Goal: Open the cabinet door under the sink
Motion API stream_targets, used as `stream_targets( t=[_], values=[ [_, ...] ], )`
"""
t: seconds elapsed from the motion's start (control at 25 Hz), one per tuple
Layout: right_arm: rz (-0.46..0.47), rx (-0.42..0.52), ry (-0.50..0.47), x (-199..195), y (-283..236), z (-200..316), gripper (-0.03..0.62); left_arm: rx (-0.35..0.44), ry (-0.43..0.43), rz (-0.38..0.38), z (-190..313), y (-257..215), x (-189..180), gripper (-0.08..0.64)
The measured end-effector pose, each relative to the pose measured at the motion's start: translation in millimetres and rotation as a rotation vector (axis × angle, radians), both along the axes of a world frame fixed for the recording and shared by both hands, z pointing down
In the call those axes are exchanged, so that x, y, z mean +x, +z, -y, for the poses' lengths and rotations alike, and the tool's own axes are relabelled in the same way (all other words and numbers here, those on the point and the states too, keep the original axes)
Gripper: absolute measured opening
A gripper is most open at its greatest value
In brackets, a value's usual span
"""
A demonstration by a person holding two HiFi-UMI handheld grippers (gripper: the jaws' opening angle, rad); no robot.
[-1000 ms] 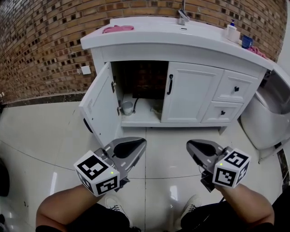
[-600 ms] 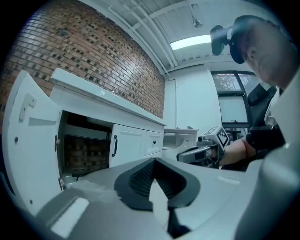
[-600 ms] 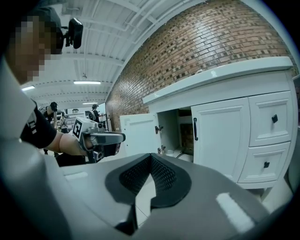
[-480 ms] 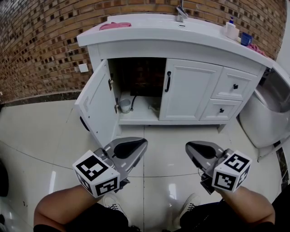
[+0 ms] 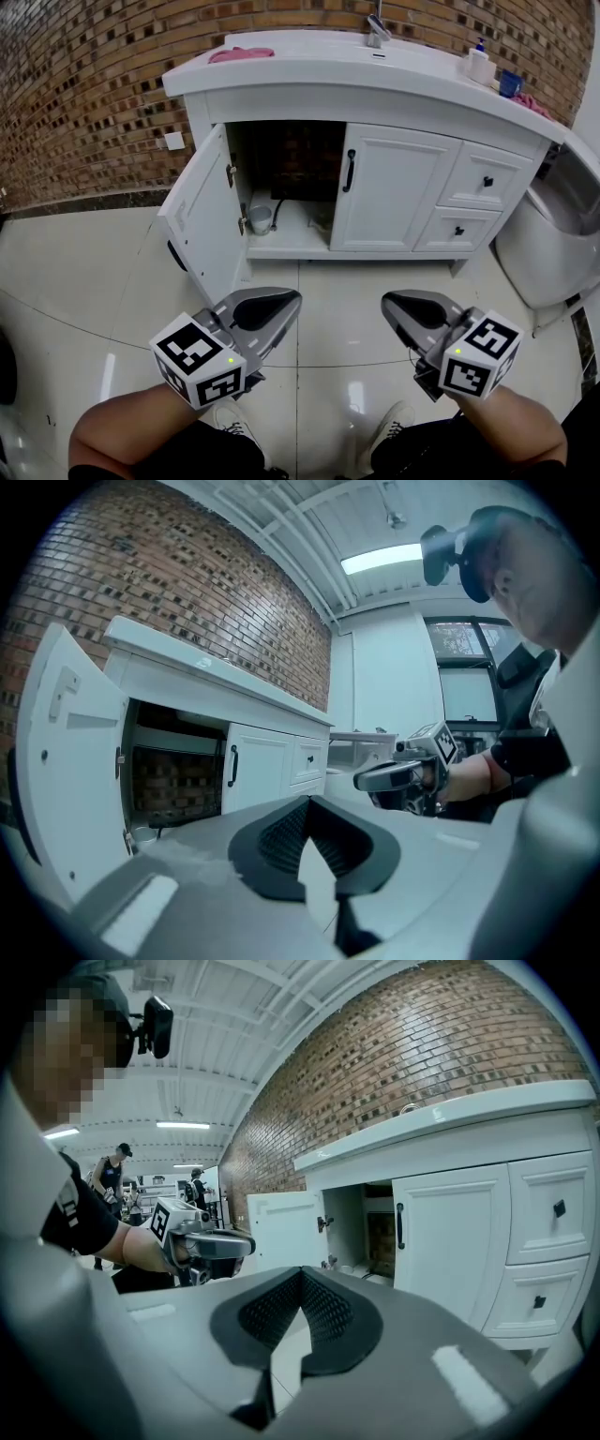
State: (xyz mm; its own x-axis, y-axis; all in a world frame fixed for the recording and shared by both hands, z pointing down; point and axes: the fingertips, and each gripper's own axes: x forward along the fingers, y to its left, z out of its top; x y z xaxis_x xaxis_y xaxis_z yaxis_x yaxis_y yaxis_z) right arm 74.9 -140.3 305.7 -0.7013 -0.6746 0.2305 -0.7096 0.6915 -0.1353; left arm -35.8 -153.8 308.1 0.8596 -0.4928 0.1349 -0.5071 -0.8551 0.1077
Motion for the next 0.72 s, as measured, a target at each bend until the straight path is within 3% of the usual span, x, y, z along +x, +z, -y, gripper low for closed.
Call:
stream_targets(
  t=[0.72],
  values=[
    [-0.009, -0.012, -0.021, -4.7, 3.4, -1.4, 0.006, 0.001, -0.004, -0.006, 1.2, -1.9, -2.1, 0.008]
  ],
)
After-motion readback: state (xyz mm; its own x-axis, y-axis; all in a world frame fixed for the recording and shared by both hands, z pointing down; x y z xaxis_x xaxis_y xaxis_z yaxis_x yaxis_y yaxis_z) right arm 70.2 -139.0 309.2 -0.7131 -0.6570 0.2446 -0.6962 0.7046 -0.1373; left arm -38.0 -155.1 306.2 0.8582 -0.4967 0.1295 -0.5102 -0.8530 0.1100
